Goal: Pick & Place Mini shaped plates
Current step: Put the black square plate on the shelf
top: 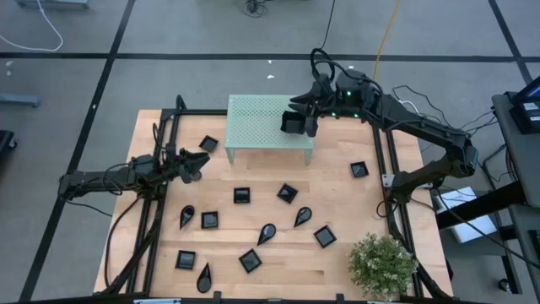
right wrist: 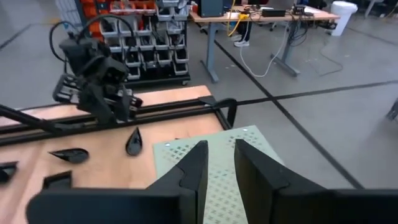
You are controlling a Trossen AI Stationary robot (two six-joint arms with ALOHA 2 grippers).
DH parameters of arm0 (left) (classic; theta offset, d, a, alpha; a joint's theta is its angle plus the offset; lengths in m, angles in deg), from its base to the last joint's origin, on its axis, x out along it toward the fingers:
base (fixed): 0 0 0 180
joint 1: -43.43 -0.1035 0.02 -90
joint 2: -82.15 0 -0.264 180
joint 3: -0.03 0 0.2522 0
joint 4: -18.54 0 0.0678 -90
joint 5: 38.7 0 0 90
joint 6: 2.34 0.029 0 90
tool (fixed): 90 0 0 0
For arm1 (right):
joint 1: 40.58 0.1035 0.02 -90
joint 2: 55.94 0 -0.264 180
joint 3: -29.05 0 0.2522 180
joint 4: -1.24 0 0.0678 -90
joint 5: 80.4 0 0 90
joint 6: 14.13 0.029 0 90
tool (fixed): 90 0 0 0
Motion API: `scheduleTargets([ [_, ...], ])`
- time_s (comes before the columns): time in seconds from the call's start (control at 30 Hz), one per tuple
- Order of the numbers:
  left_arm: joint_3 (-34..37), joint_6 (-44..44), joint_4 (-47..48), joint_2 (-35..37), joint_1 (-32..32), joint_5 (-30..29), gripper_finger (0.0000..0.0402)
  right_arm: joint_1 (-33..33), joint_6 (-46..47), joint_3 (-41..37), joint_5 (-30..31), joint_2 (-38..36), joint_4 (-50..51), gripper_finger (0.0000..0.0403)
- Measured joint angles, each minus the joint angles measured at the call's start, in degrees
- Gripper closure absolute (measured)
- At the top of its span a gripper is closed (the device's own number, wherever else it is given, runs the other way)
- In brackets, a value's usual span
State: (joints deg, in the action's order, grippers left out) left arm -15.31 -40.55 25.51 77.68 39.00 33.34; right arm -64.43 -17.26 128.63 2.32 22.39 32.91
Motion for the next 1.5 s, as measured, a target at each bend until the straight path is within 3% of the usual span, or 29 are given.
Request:
scheduleTargets([
  [0.27, 0.0, -1.92, -2.04, -0.01, 0.0, -6.76, 0.022, 1.66, 3.04, 0.0, 0.04, -0.01, 0.02, 0.0337],
  [0.53, -0.01, 14.35, -15.15, -0.55, -0.07, -5.81, 0.022, 1.85, 2.96, 0.0, 0.26, -0.01, -0.18, 0.0337],
  [0.67, -2.51, 21.05, -14.65, -2.12, -0.07, -5.63, 0.022, 1.84, 2.92, 0.0, 1.16, -0.01, -1.96, 0.0337],
  [0.8, -8.39, 24.15, -5.23, -5.51, -0.08, -5.57, 0.022, 1.85, 2.93, 0.0, 4.53, -0.01, -4.93, 0.0337],
  [1.03, -24.13, 31.95, 19.31, -12.16, -2.65, -5.32, 0.022, 1.85, 2.93, 0.0, 4.34, -0.01, -7.48, 0.0337],
  [1.13, -30.84, 33.67, 28.78, -16.3, -4.68, -7.9, 0.022, 1.83, 2.92, 0.0, 4.3, 0.02, -7.4, 0.0337],
  [1.3, -39.08, 31.44, 44.08, -26.56, -9.68, -10.76, 0.022, 1.83, 2.93, 0.0, 4.3, 0.02, -7.37, 0.0337],
  [1.5, -42.29, 22.47, 51.57, -42.51, -17.91, -10.23, 0.022, 1.83, 2.91, 0.0, 4.3, 0.02, -6.27, 0.0337],
])
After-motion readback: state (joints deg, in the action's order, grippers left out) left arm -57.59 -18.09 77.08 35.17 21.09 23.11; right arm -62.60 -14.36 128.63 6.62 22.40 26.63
